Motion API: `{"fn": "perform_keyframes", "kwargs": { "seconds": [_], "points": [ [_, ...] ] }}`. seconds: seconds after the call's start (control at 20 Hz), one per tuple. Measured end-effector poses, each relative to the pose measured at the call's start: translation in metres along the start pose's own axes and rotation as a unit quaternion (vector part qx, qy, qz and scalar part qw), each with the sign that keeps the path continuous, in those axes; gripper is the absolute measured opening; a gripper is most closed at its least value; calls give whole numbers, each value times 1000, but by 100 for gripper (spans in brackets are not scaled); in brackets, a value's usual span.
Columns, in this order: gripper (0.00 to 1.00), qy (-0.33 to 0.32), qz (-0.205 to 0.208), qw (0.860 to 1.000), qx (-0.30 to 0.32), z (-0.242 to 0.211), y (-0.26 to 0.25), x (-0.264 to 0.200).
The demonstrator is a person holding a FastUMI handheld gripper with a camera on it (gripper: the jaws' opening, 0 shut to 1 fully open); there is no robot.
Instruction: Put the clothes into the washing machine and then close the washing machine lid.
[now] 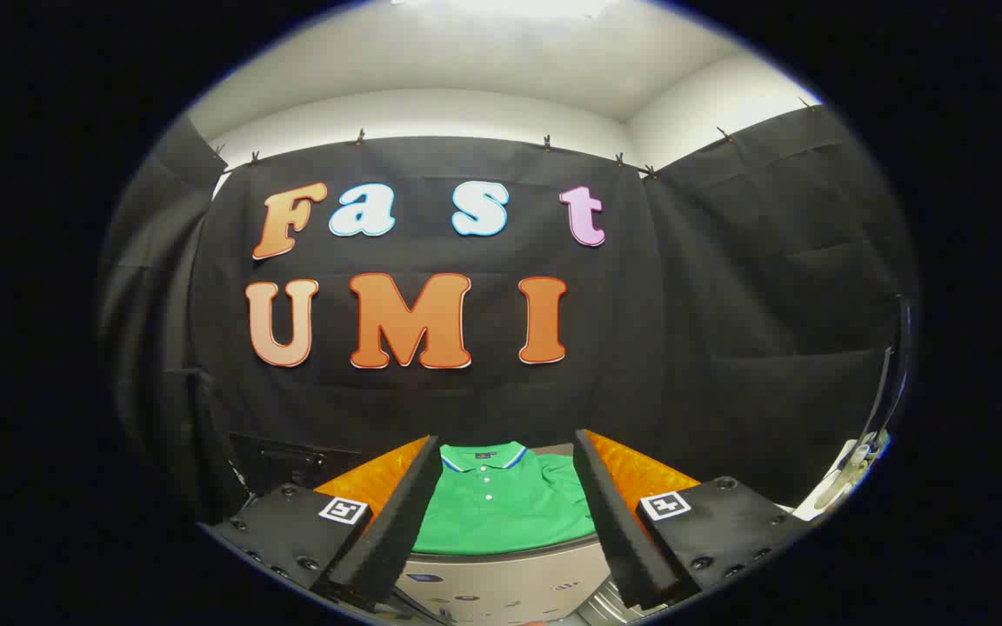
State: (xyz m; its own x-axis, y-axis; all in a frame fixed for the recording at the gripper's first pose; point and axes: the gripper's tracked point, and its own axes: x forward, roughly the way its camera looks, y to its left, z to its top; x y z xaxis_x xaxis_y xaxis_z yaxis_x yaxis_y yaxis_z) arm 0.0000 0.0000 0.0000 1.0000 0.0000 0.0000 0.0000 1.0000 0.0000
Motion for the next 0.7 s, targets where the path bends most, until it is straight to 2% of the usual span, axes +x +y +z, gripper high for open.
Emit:
{"fn": "perform_keyframes", "kwargs": {
  "seconds": [0.2, 0.45, 0.7],
  "points": [
    [98, 10, 2, 1000, 15, -7, -7, -1],
    [98, 11, 1, 1000, 4, -3, -16, 1],
    [98, 11, 21, 1000, 12, 1, -2, 7]
  ]
}}
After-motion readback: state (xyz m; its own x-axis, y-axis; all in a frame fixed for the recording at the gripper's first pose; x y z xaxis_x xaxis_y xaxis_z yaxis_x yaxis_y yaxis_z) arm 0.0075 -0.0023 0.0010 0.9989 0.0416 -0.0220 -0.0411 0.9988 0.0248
